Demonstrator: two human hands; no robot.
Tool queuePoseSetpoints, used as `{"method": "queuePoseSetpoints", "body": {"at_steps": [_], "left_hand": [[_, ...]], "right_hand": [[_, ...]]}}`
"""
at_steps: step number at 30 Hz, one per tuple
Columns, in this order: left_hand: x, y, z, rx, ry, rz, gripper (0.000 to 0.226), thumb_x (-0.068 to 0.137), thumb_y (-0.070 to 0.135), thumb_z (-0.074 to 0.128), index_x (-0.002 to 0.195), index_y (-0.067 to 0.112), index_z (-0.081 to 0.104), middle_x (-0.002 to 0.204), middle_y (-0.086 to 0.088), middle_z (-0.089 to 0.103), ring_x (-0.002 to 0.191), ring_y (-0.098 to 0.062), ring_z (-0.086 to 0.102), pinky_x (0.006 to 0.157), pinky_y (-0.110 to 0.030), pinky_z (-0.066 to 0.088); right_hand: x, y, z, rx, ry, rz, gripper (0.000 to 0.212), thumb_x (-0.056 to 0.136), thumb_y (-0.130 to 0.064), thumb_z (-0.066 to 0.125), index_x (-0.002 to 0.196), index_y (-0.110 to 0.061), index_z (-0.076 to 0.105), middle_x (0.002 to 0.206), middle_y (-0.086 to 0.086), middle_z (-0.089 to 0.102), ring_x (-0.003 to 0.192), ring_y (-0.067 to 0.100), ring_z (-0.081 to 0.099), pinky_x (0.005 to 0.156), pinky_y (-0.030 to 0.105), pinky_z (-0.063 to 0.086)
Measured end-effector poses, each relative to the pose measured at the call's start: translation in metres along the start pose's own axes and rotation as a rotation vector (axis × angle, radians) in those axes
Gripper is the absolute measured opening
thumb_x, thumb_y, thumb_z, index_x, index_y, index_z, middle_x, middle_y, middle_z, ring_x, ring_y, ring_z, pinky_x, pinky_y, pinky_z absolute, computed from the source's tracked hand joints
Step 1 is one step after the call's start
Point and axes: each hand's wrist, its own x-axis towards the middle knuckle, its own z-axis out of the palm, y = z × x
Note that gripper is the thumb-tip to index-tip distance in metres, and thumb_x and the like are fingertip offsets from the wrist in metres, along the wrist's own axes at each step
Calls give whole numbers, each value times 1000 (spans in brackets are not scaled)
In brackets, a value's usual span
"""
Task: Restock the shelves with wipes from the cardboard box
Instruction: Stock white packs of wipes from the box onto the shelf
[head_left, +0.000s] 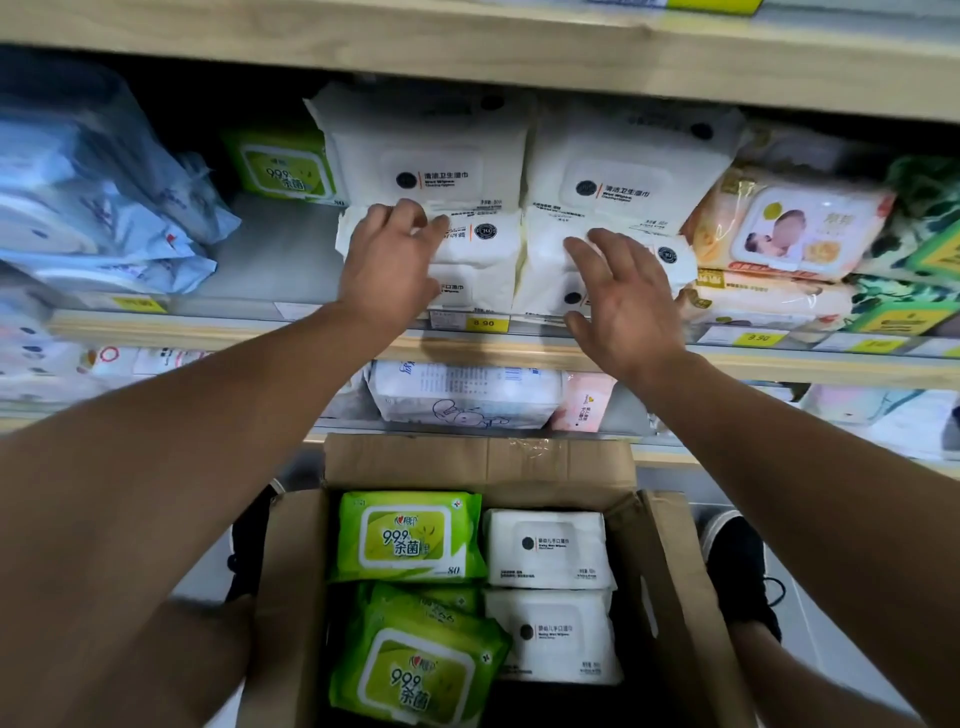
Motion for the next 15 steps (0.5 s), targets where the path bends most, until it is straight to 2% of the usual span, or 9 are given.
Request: {"method": "queuePoseSetpoints", "body": {"at_steps": [3, 9, 11, 15], "left_hand": [[0, 0, -1, 21, 3, -1, 66, 72, 20, 73, 133, 15, 49, 123, -12, 49, 109, -35, 44, 98, -41, 37], [-15, 18, -11, 4, -41, -13, 69, 76, 27, 70, 138, 15, 43, 131, -10, 48, 122, -34, 40, 111, -45, 24], [-32, 30, -12, -86, -16, 16, 66, 76, 29, 68, 137, 13, 46, 134, -10, 50, 124, -33, 42, 110, -46, 27], [-80, 58, -4, -232, -11, 96, 60, 73, 29, 63, 129, 7, 55, 125, -13, 59, 114, -34, 55, 103, -42, 38]], "right_hand": [[-6, -4, -2, 3, -1, 11, 74, 79, -26, 68, 145, -15, 35, 151, 12, 34, 138, 36, 29, 116, 46, 23], [-33, -16, -15, 46, -17, 6, 75, 81, -28, 69, 146, -13, 34, 151, 13, 32, 139, 35, 26, 116, 46, 22], [-50, -20, -18, 80, -37, 11, 73, 82, -28, 69, 145, -12, 36, 150, 14, 34, 138, 35, 28, 115, 46, 24], [-98, -27, -14, 126, -101, 40, 70, 81, -29, 69, 142, -12, 40, 147, 13, 38, 134, 35, 34, 113, 46, 30]]}}
